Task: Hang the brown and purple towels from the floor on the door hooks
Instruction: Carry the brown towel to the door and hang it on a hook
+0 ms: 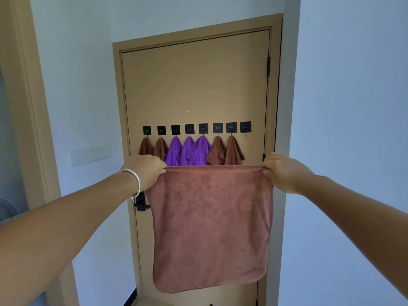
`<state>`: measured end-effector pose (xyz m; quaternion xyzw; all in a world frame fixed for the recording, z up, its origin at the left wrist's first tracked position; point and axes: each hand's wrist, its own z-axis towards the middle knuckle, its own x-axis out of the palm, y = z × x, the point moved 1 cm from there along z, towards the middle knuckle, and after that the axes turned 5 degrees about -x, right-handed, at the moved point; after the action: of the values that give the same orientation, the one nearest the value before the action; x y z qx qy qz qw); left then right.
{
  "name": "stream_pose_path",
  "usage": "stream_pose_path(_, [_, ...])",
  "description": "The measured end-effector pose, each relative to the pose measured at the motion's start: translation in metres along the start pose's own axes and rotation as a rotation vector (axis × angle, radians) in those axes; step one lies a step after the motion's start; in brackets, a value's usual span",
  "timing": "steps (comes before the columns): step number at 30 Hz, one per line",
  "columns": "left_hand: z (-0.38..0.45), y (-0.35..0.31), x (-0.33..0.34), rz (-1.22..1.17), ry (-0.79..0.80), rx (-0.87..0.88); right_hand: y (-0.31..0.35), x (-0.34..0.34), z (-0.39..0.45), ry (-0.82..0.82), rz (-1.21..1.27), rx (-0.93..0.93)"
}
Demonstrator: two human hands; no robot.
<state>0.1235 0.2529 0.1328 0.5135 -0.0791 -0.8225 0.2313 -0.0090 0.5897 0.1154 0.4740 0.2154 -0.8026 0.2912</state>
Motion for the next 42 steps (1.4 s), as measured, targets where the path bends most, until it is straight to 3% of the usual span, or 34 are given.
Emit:
stream_pose_path(10, [0.132, 0.016, 0.092, -0.148, -0.137, 0.064, -0.035, 0.052, 0.113, 0.034, -0.119, 0.093])
stream_pose_path(20, [0.25, 0.007, 0.149, -0.426, -0.288, 0.226, -0.081, 0.084, 0.196, 0.034, -0.123, 0.372])
stream_pose_path(26, [0.31, -0.02, 0.174, -0.583, -0.35, 0.249, -0.108, 0.105, 0.23, -0.107, -0.138, 0.535])
stream_pose_path(30, [0.344, -0.045, 0.183, -0.696, -0.386, 0.378, -0.131, 0.12, 0.254, -0.214, -0.123, 0.521])
stream_pose_path(34, [0.378, -0.07, 0.188, -0.496, -0.408, 0.546, -0.154, 0.129, 0.277, -0.198, -0.168, 0.399])
stream_pose_path(39, [0.438, -0.111, 0.177, -0.318, -0.137, 0.49, -0.18, 0.137, 0.309, -0.101, -0.355, 0.219])
stream_pose_path(42, [0.467, -0.138, 0.175, -0.35, -0.227, 0.436, -0.198, 0.136, 0.33, -0.095, -0.344, 0.249])
